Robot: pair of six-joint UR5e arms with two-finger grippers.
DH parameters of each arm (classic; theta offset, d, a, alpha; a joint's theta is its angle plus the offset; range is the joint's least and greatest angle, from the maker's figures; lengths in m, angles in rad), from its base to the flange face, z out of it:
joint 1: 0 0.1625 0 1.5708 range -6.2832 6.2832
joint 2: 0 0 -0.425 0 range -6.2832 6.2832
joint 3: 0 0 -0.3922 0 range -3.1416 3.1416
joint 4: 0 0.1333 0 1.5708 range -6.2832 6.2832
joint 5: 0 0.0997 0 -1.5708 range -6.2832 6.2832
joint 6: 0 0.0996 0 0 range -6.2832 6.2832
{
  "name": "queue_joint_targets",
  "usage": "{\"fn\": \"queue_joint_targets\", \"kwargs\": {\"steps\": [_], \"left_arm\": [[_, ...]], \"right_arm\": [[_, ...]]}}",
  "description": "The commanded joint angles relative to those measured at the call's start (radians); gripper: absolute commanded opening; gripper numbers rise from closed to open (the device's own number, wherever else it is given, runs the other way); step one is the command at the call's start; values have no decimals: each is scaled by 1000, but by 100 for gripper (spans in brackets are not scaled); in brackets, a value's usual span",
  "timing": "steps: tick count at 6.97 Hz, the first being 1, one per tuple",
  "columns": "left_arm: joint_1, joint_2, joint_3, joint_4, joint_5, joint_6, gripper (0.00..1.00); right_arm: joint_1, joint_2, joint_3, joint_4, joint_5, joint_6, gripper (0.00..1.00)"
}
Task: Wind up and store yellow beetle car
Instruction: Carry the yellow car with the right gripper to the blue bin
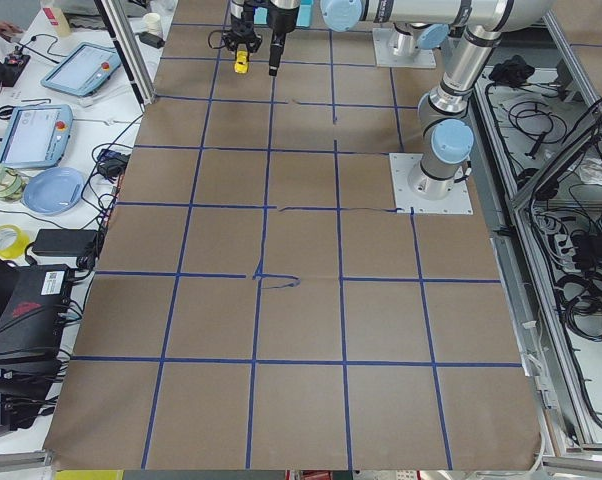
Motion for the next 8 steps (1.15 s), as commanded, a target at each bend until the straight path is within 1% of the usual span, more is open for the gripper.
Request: {"fn": "queue_joint_targets", "kwargs": {"steps": [1,2,3,5,6,7,8], "left_arm": [[0,-1,0,3,0,-1,100],[0,1,-1,4,1,1,100],[0,-1,-1,4,0,1,100],[0,-1,-1,3,2,2,100],[0,-1,-1,3,2,4,100],[0,-1,-1,3,2,4,100],[0,-1,-1,4,0,4,100]], "right_arm": [[-219,-145,66,76,0,-102,24],[-310,-186,100,80,-1,-187,22],[-406,-201,121,80,-1,-278,21],[-586,-203,129,79,11,-473,21],[-669,-191,138,74,23,-612,21],[-745,-189,185,52,71,-776,21],[-789,-183,250,-14,79,-789,21]]}}
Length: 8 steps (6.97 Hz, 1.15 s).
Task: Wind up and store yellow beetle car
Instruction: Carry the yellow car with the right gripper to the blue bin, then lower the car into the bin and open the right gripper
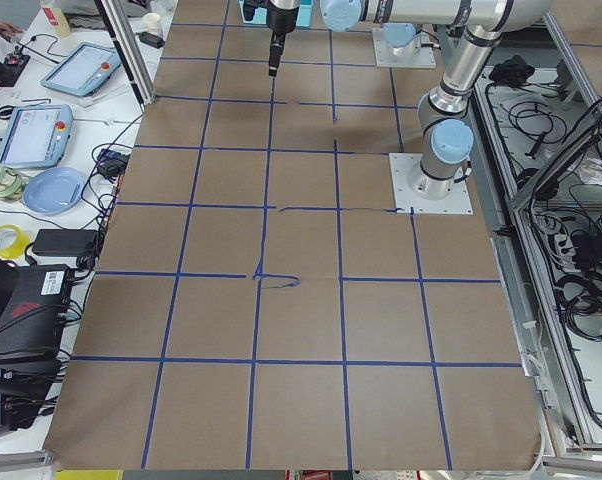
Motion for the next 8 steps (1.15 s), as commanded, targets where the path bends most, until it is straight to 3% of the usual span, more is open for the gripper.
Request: {"fn": "queue_joint_targets", "kwargs": {"steps": [1,5,6,7,8], "left_arm": [[0,0,0,0,0,-1,100],[0,0,0,0,-1,-1,100],[0,0,0,0,0,0,100],[0,0,0,0,0,0,100],[0,0,0,1,-1,3,100]], "right_arm": [[-87,44,117,-119,22,-81,21],[-99,124,156,-150,2,-83,25],[-98,125,156,-150,1,-80,34],[-98,126,156,-149,-1,-72,71],[-98,125,156,-147,-2,-68,100]]}}
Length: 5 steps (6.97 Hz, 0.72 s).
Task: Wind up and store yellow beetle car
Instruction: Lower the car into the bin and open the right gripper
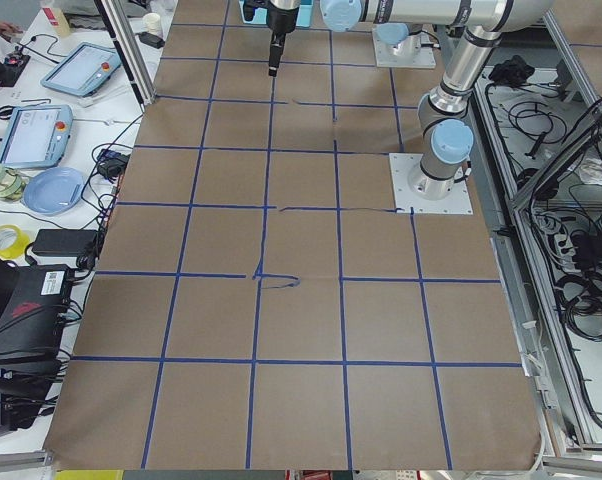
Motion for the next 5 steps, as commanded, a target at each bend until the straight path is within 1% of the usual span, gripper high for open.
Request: {"fn": "queue_joint_targets", "kwargs": {"steps": [1,2,5], "left_arm": [[0,0,0,0,0,2,100],[0,0,0,0,0,2,100],[0,0,2,0,0,1,100]], "right_arm": [[0,-17,-6,1,-5,9,100],[8,-55,-12,9,-40,12,100],[22,-253,-13,38,-27,17,100]]}}
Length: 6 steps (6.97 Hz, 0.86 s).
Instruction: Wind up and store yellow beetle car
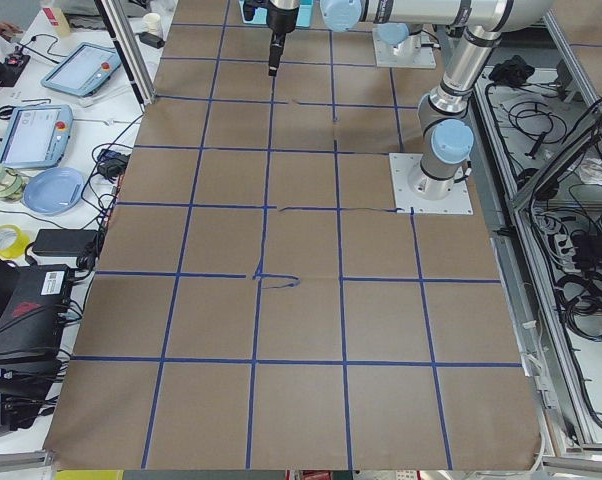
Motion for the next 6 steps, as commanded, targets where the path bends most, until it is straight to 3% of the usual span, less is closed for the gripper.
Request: {"fn": "queue_joint_targets", "kwargs": {"steps": [1,3,6], "left_arm": [[0,0,4,-1,0,-4,100],[-11,-8,6,0,0,-24,100],[-9,-8,10,2,-2,-30,100]], "right_arm": [[34,-125,-4,44,2,4,100],[57,-240,-20,154,4,7,95],[114,-242,-213,374,-13,112,96]]}}
